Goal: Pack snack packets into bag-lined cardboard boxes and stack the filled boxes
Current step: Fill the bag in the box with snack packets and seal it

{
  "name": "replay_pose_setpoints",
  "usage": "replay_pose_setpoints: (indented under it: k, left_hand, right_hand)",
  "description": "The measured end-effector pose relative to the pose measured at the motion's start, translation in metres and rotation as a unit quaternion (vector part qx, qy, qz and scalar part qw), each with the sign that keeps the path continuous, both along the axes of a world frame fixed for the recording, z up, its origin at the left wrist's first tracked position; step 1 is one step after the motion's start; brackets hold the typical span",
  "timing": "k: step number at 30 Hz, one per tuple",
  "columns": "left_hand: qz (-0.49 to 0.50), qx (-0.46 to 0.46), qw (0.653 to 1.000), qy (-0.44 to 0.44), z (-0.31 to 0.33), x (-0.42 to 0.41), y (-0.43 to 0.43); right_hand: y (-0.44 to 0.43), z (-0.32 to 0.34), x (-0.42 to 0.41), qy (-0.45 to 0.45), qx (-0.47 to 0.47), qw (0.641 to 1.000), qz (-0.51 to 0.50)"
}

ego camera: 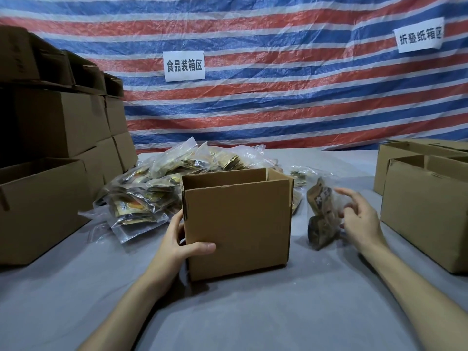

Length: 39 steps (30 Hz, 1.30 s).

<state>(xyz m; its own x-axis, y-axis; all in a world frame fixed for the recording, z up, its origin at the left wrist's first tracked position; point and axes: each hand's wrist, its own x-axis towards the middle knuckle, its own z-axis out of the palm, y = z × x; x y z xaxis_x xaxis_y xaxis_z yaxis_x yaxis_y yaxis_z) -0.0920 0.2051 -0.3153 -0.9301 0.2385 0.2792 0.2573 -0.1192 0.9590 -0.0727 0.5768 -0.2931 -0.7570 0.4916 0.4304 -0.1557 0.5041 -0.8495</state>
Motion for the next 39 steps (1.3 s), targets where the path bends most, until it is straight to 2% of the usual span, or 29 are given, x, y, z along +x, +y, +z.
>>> replay_pose_setpoints:
  k: [3, 6, 10, 15, 17, 19, 23, 28, 32, 35, 39]
  left_hand:
    - [-0.001, 0.003, 1.0, 0.003, 0.0, 0.001, 0.0]
    - [-0.002, 0.004, 1.0, 0.005, 0.0, 0.001, 0.0]
    - [0.001, 0.004, 1.0, 0.007, 0.0, 0.0, 0.0]
    - [0.001, 0.005, 1.0, 0.009, -0.001, -0.001, 0.0]
    - [0.001, 0.004, 1.0, 0.006, -0.002, -0.001, 0.0]
    - [0.0, 0.0, 1.0, 0.006, -0.002, -0.002, -0.001]
    - [-0.015, -0.022, 1.0, 0.007, -0.002, -0.003, -0.003]
    - [-0.024, -0.062, 0.997, 0.031, -0.001, -0.001, -0.003]
    - [-0.044, -0.083, 0.994, 0.049, 0.002, 0.003, 0.0]
    - [-0.057, -0.08, 0.994, 0.053, 0.004, 0.004, 0.0]
    - [-0.063, -0.069, 0.994, 0.055, 0.005, 0.004, 0.0]
  right_hand:
    - [0.001, -0.005, -0.003, -0.018, 0.03, 0.999, 0.017]
    - [0.001, -0.009, -0.005, -0.006, 0.059, 0.998, -0.009]
    - [-0.003, -0.008, -0.006, 0.013, 0.044, 0.997, -0.068]
    - [0.001, -0.01, -0.007, 0.041, -0.003, 0.995, -0.09]
    - [0.004, -0.01, -0.008, 0.047, -0.05, 0.994, -0.09]
    - [0.007, -0.011, -0.009, 0.031, -0.146, 0.985, -0.083]
    - [0.01, -0.011, -0.015, 0.009, -0.343, 0.936, -0.078]
    - [-0.001, -0.006, -0.015, -0.063, -0.367, 0.926, -0.068]
    - [0.003, 0.022, -0.017, -0.135, -0.299, 0.944, -0.043]
    - [0.004, 0.06, -0.02, -0.153, -0.193, 0.969, -0.016]
    - [0.002, 0.119, -0.018, -0.16, -0.048, 0.986, -0.015]
